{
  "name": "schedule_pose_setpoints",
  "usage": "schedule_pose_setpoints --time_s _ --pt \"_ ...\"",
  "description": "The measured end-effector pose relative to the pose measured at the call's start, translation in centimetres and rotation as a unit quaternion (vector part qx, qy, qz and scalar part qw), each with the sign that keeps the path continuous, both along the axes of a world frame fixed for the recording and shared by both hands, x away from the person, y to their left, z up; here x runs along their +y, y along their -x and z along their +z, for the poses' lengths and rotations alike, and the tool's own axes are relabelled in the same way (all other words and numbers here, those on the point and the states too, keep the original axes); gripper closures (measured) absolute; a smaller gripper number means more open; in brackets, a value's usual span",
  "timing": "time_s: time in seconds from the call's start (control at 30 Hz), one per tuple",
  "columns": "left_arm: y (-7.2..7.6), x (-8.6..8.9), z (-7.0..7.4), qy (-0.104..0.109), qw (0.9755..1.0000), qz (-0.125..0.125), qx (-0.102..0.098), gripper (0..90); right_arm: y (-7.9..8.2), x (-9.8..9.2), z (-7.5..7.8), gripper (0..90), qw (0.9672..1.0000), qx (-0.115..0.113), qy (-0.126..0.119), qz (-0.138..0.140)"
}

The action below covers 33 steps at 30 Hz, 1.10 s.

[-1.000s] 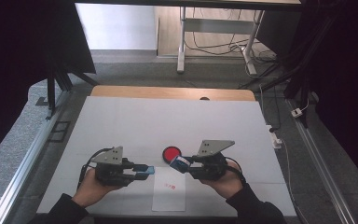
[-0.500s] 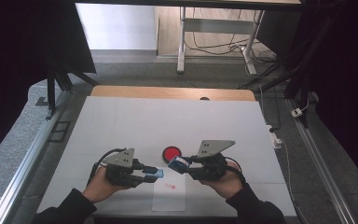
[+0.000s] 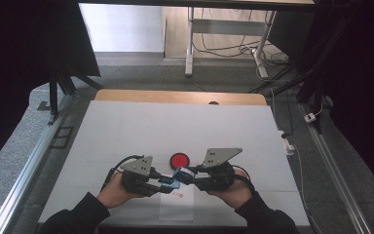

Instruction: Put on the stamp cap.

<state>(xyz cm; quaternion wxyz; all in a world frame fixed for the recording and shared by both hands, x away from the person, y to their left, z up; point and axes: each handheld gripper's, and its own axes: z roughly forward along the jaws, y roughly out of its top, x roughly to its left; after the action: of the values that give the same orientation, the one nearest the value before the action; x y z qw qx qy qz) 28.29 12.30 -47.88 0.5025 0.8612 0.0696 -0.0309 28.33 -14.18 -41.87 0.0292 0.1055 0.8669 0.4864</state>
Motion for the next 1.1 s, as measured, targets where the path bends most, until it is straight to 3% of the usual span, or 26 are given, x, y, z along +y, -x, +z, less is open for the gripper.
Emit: schedule_pose_setpoints --time_s 1.1 --pt "-0.5 -1.2 0.3 -0.016 0.9986 -0.051 0.003 68.2 0.6 1.0 -0.4 70.7 0.9982 -0.007 0.016 0.058"
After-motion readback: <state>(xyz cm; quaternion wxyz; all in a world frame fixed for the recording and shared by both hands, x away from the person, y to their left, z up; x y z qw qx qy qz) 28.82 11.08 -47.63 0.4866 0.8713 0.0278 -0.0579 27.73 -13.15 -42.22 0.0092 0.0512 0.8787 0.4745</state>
